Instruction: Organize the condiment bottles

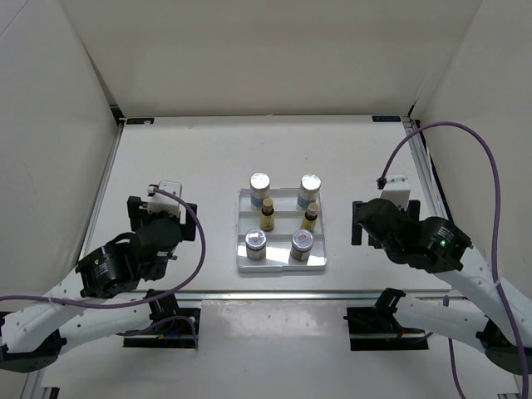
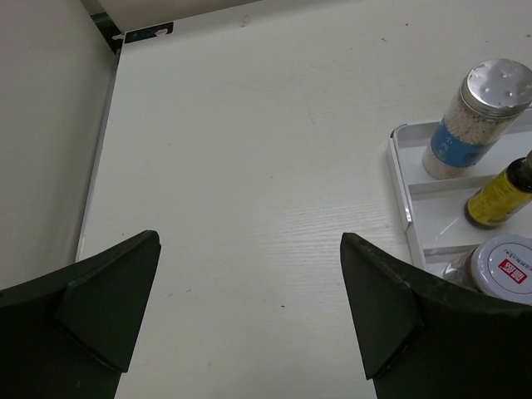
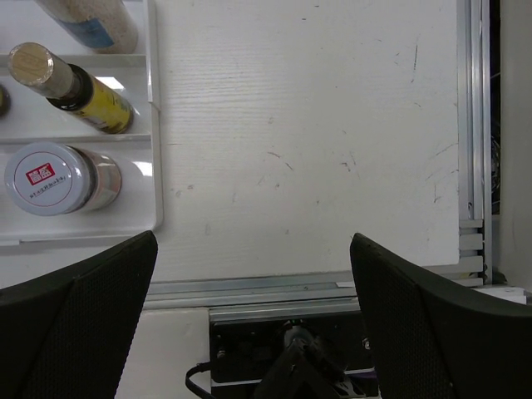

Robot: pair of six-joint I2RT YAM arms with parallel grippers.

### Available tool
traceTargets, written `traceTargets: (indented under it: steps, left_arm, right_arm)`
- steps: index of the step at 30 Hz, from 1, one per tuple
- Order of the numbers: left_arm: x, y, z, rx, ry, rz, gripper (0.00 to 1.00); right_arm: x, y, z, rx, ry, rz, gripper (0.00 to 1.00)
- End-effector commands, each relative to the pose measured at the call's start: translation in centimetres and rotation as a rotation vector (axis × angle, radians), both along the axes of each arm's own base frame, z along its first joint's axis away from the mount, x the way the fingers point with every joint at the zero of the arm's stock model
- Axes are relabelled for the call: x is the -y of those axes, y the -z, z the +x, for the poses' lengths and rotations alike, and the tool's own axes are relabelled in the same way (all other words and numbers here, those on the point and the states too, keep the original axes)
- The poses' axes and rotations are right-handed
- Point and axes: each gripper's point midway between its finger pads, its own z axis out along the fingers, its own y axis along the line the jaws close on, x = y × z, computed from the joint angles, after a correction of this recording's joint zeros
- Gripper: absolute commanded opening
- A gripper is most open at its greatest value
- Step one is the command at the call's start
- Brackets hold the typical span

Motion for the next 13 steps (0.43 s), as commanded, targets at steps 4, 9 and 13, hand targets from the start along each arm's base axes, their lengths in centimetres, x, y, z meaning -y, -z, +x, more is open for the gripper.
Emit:
traceTargets:
  steps: [4, 9, 13]
  left_arm:
    - [-0.8, -0.4, 0.2, 0.029, -0.048, 0.012, 1.00]
    - [-2.6, -3.6, 0.5, 0.167, -0.169, -0.132, 1.00]
    - [-1.0, -7.5, 1.5, 0.302, -0.093, -0.158, 1.00]
  right_arm:
    - [-0.8, -0.4, 0.1, 0.013, -0.042, 0.031, 1.00]
    - [-1.2, -0.5, 0.3, 0.027, -0.061, 0.048, 1.00]
    - [-1.2, -0.7, -0.2, 0.031, -0.108, 0.069, 1.00]
